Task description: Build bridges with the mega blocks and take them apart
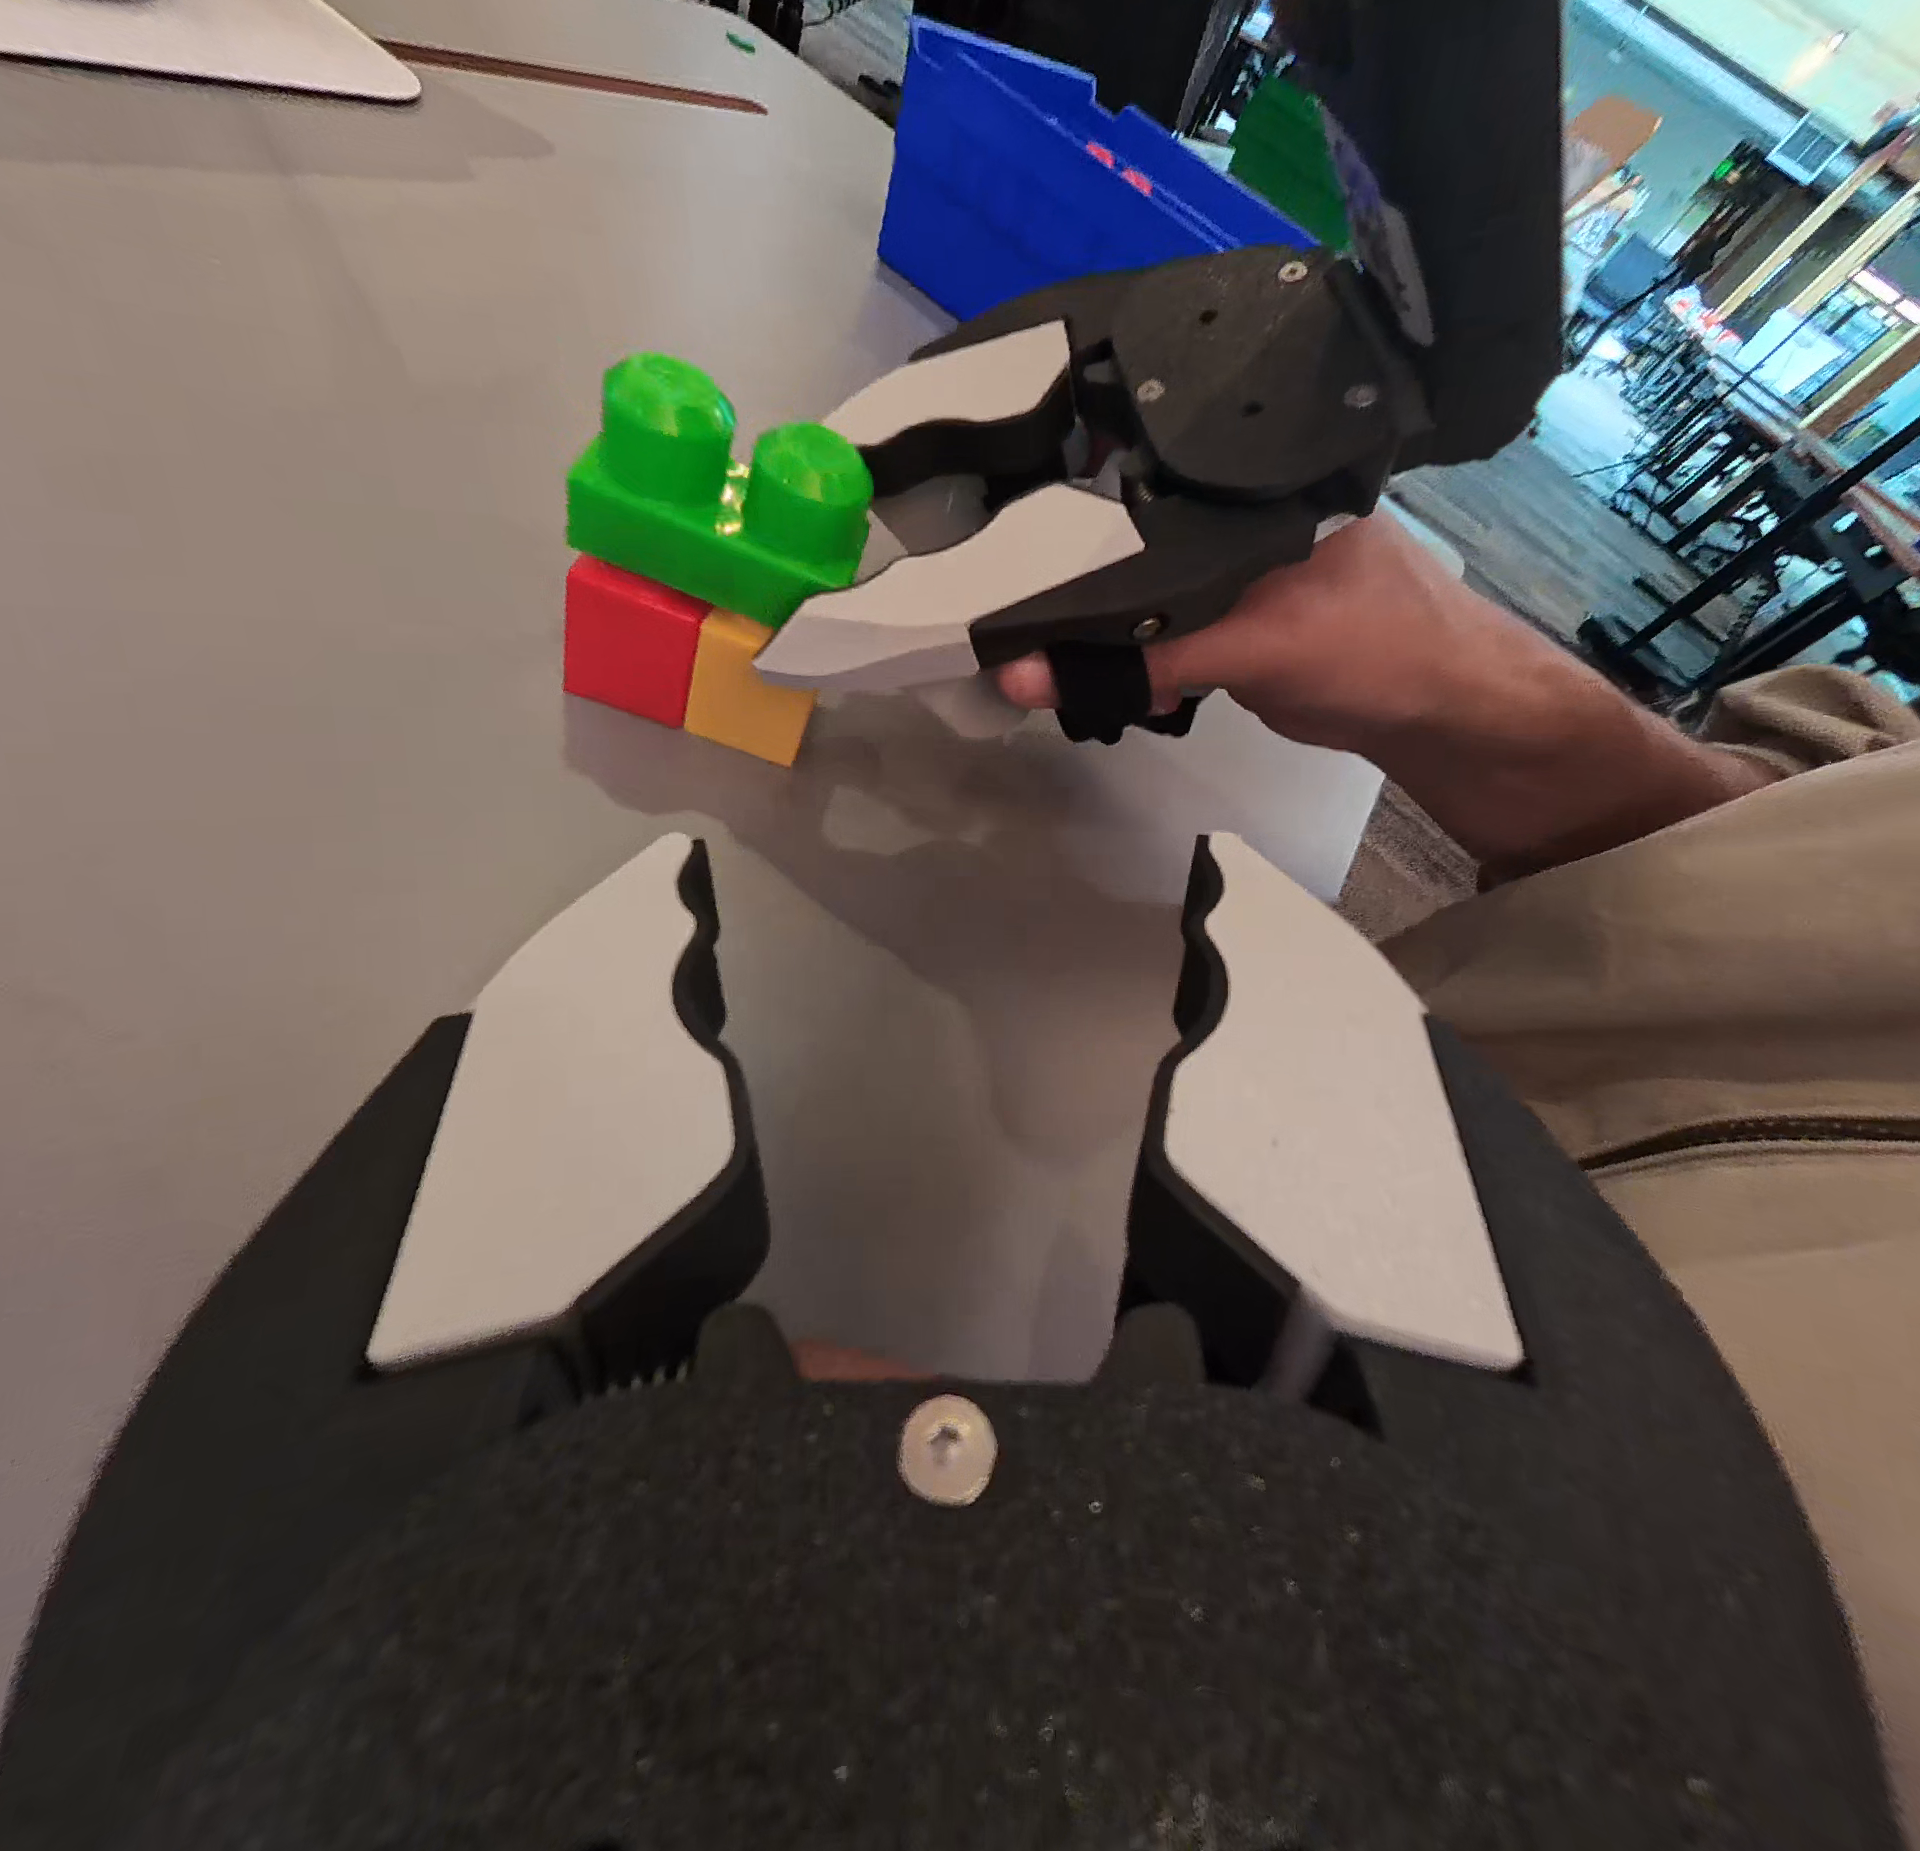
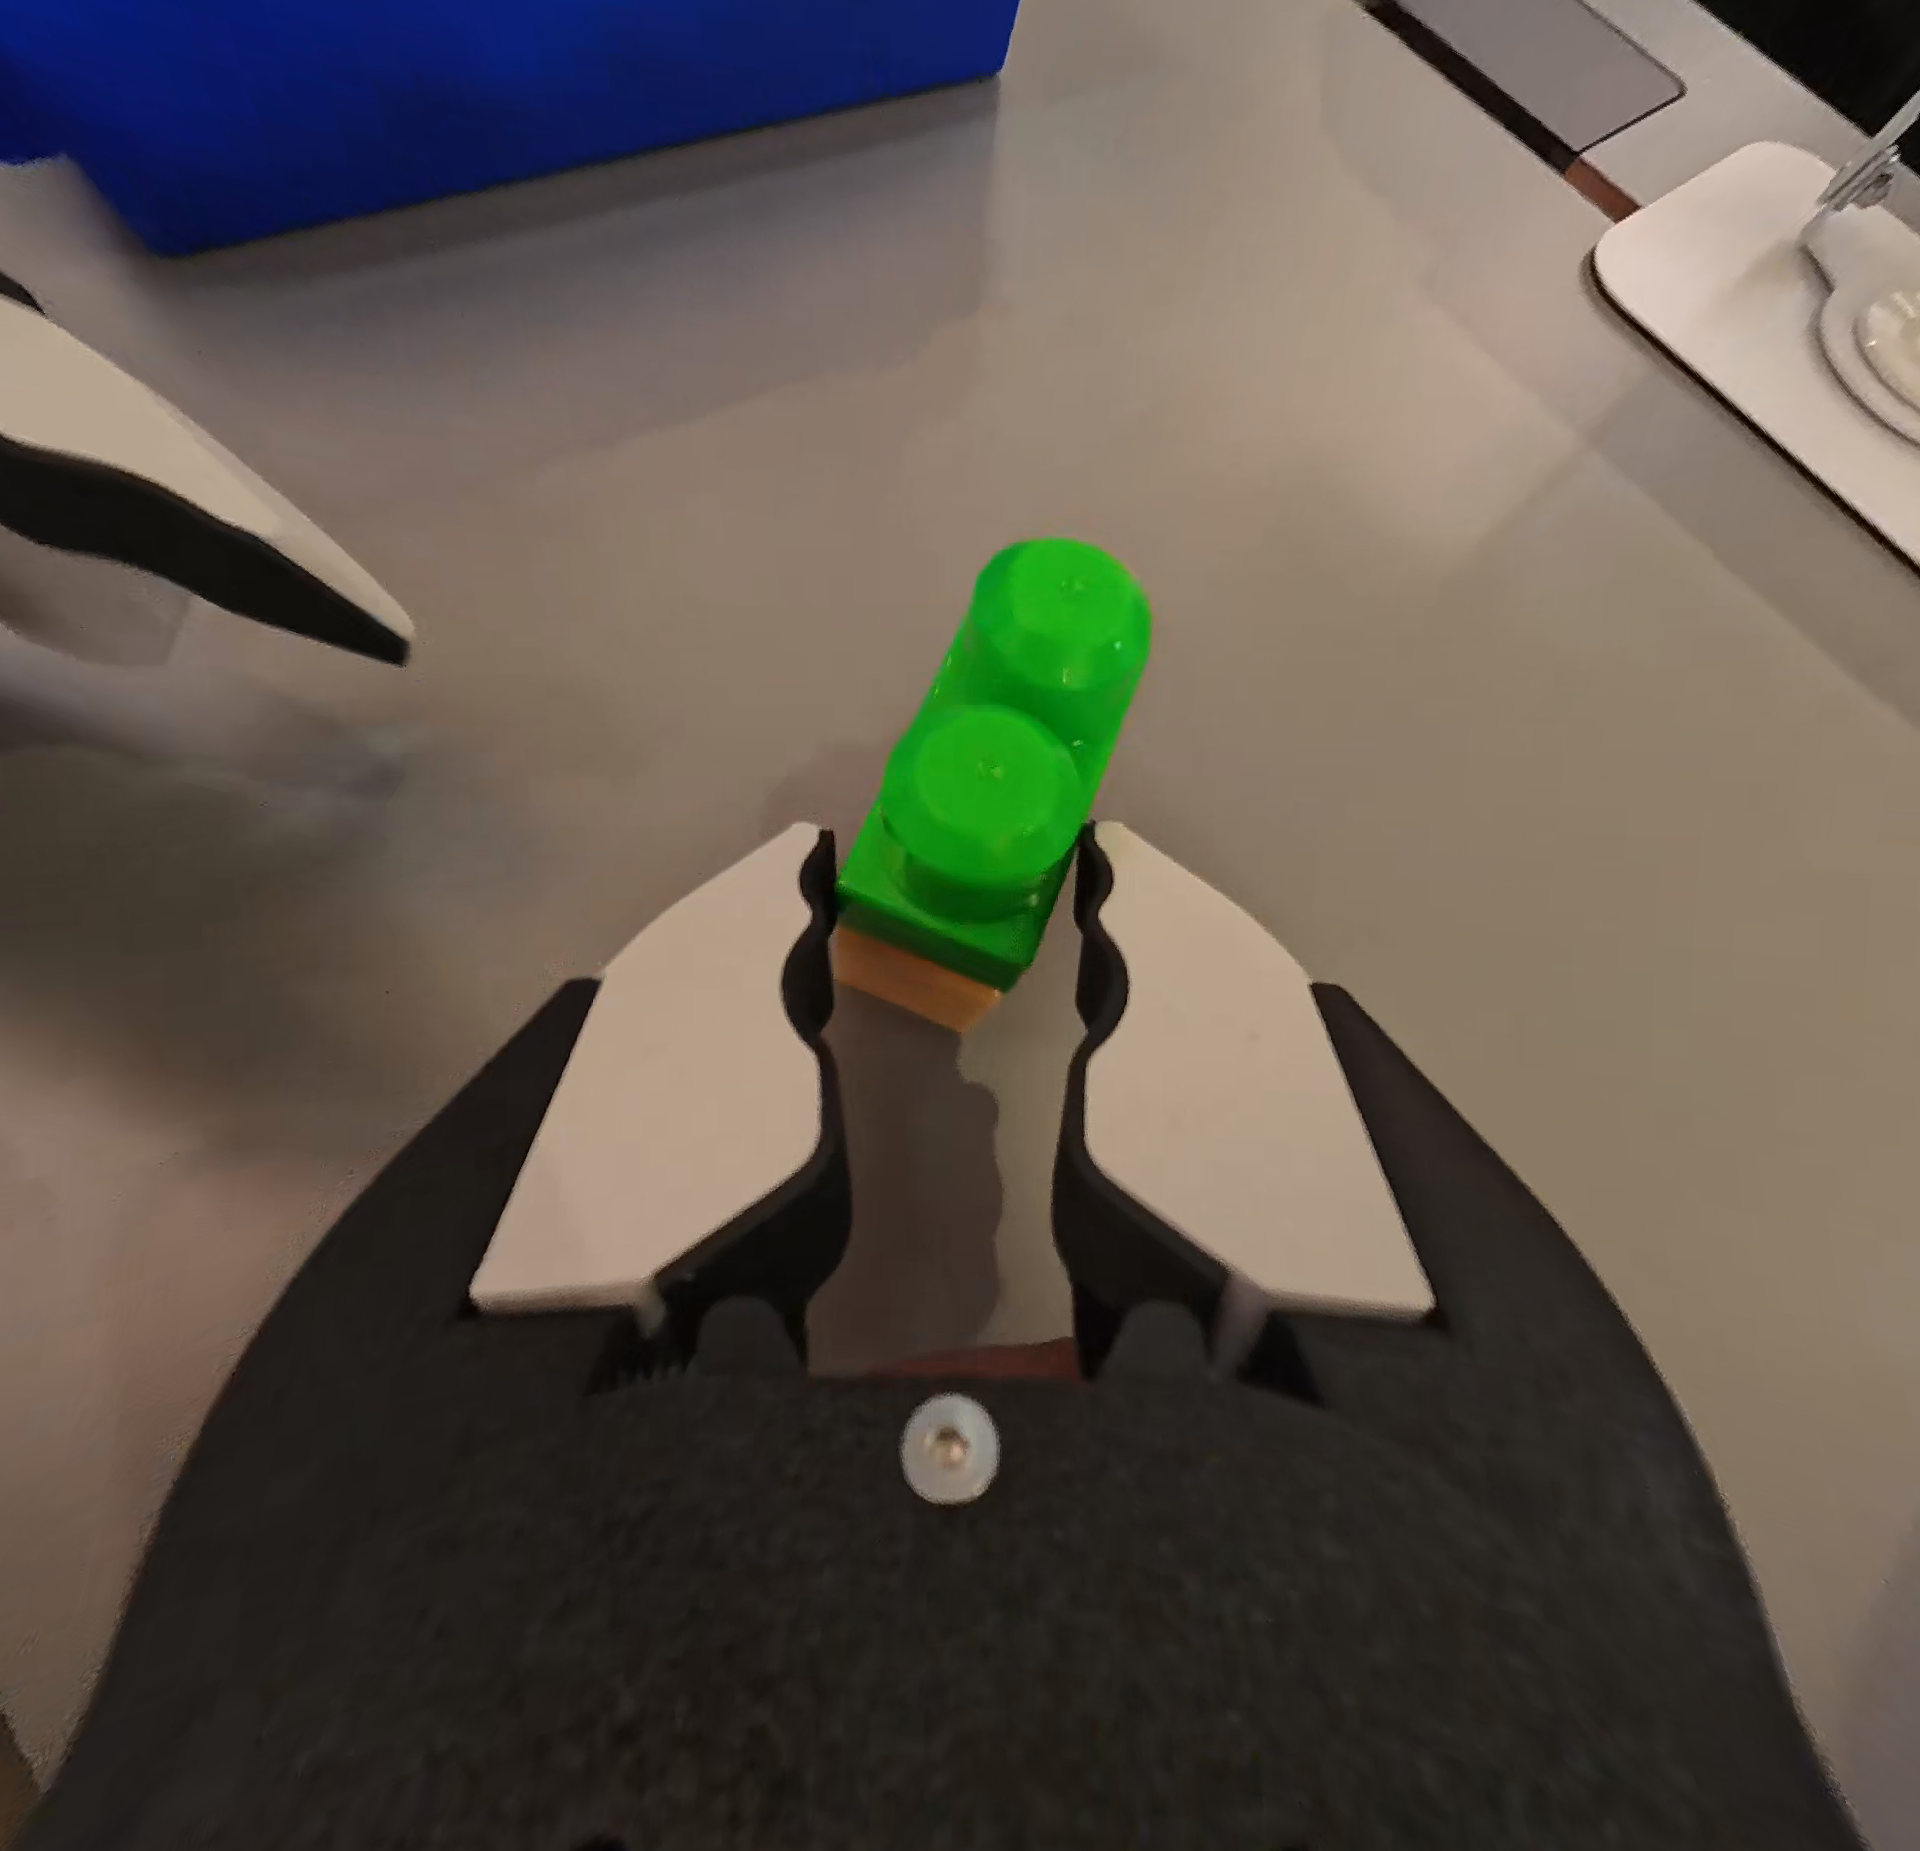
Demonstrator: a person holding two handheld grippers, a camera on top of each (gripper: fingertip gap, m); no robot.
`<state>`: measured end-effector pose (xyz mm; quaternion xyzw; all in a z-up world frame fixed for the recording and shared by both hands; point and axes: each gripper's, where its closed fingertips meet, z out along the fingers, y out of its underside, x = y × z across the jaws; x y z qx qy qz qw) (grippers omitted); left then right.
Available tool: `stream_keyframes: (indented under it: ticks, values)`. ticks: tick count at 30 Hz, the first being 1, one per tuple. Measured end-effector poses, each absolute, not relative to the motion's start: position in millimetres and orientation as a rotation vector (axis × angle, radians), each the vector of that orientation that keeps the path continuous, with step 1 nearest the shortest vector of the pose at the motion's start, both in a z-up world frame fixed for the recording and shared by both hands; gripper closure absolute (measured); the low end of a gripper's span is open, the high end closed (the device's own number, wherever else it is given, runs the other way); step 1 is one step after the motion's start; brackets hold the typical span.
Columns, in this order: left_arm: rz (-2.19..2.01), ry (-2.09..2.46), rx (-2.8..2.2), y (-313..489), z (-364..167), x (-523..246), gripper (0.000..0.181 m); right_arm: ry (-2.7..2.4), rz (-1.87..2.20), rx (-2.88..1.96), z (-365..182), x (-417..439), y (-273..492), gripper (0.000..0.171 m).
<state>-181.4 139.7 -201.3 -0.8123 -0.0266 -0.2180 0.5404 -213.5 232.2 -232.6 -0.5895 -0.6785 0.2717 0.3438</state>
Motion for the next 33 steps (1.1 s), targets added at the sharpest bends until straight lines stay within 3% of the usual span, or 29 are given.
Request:
stream_keyframes:
  ticks: [3, 5, 19, 24, 30, 33]
  values:
    - [-0.534, -0.071, -1.924, 138.6, -200.6, -181.8, 0.096, -1.775, 0.705, -1.547, -235.0, -209.2, 236.2, 0.128]
    - [-0.53, -0.061, -1.931, 139.0, -201.2, -180.2, 0.096, -1.778, 0.695, -1.548, -235.0, -206.8, 238.4, 0.114]
    - [-0.344, -0.073, -2.009, 150.7, -211.7, -190.9, 0.095, -1.654, 0.764, -1.54, -193.0, -190.1, 246.2, 0.108]
    - [-0.124, -0.056, -2.065, 147.1, -222.2, -206.8, 0.095, -1.565, 0.756, -1.616, -195.9, -189.9, 246.2, 0.112]
    - [-0.152, -0.073, -2.05, 144.4, -219.8, -203.2, 0.096, -1.747, 0.631, -1.729, -198.5, -217.8, 238.0, 0.123]
    - [-0.15, -0.077, -2.047, 138.8, -217.1, -205.8, 0.096, -1.876, 0.541, -1.808, -206.9, -221.1, 239.3, 0.116]
